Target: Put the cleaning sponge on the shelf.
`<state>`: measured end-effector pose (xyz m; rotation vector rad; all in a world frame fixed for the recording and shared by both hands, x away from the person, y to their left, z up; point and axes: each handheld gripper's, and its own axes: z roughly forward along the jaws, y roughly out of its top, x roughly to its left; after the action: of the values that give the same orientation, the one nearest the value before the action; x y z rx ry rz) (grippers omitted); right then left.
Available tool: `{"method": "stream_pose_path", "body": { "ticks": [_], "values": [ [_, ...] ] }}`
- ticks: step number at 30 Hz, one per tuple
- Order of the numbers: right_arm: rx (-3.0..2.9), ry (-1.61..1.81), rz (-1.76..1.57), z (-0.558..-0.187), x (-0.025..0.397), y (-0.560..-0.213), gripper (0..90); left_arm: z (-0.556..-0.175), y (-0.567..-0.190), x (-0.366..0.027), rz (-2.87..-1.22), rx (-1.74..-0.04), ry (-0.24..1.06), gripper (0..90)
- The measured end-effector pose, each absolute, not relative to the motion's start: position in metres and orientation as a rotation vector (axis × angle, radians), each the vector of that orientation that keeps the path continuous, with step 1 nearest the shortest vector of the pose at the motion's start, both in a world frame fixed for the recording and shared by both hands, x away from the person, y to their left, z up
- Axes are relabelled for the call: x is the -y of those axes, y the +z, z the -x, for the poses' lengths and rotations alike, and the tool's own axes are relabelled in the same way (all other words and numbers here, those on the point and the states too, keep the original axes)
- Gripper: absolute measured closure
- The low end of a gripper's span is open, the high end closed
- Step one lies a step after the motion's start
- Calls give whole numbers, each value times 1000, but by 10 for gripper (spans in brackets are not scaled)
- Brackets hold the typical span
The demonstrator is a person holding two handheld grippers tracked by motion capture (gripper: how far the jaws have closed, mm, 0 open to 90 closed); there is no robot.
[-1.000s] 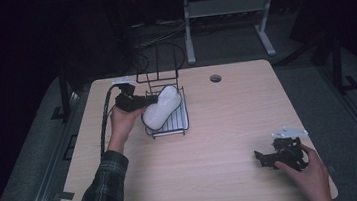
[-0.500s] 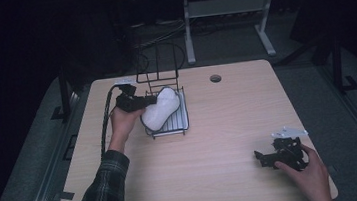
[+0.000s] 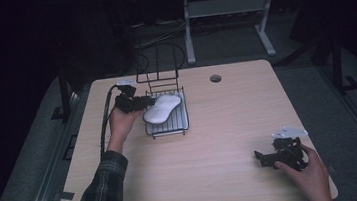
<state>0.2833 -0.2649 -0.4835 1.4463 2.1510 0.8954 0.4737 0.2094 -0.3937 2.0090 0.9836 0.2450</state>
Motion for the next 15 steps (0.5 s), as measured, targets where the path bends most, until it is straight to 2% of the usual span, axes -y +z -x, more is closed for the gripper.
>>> {"method": "stream_pose_path", "body": {
  "ticks": [2,3,8,15],
  "values": [
    [-2151,896,-1446,-283,265,-484,2,-472,-393,-210,-2018,-980,247,669],
    [-2151,896,-1447,-283,265,-484,2,-469,-392,-210,-2022,-965,248,726],
    [-2151,895,-1446,-283,265,-484,2,-462,-395,-211,-2024,-939,239,890],
    [-2151,895,-1446,-283,265,-484,2,-448,-407,-206,-2072,-909,214,898]
  ]
}}
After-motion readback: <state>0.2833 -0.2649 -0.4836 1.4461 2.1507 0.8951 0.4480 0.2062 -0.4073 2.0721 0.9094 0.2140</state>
